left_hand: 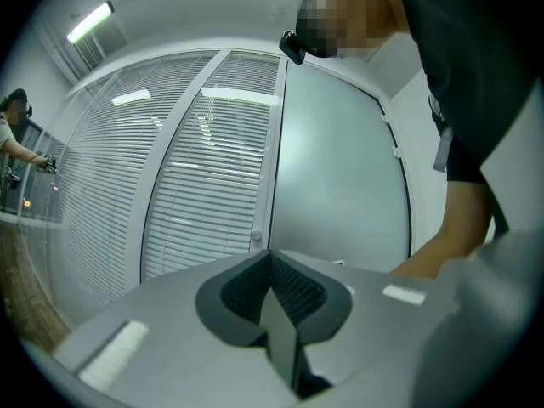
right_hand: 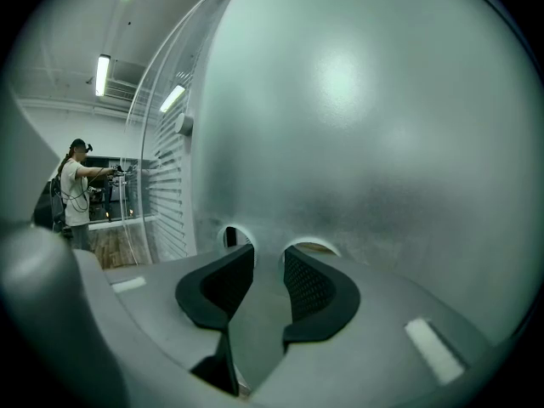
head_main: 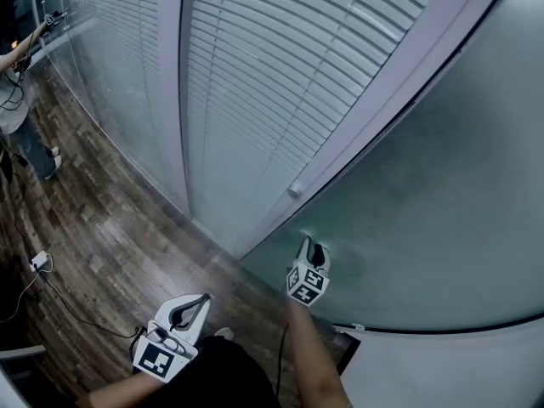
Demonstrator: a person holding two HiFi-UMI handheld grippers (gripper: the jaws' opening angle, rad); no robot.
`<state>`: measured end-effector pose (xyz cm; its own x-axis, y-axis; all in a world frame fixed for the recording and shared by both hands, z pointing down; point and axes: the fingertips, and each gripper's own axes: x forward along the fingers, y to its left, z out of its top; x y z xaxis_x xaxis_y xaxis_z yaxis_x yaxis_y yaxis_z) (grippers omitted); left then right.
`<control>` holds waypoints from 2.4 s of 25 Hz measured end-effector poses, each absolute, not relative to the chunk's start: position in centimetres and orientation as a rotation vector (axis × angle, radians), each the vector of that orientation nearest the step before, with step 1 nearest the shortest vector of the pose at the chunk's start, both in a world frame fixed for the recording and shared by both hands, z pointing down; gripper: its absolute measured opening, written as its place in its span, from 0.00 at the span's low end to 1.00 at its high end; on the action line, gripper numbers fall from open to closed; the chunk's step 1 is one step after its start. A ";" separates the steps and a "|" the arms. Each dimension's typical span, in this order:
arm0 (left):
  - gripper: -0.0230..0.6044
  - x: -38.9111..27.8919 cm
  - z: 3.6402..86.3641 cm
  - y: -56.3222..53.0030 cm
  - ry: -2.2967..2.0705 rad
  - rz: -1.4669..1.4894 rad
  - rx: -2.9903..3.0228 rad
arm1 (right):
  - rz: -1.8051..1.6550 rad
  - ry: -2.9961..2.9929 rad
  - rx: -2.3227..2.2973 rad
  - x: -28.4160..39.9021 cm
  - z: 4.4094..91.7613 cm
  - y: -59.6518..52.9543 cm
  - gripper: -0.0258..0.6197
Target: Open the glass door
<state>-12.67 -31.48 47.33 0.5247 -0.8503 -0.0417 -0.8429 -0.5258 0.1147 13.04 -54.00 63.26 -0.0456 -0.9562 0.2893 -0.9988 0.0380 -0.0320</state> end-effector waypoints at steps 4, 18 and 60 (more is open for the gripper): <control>0.04 -12.8 47.2 -30.8 -1.465 -0.149 2.681 | 0.333 -2.122 2.031 13.0 62.9 -53.1 0.22; 0.04 -14.8 46.6 -28.5 -1.447 -0.163 2.680 | 0.304 -2.123 2.042 12.0 61.4 -48.9 0.22; 0.04 -13.2 44.4 -23.0 -0.919 -0.183 2.846 | 0.187 -2.180 2.057 5.7 57.8 -29.7 0.21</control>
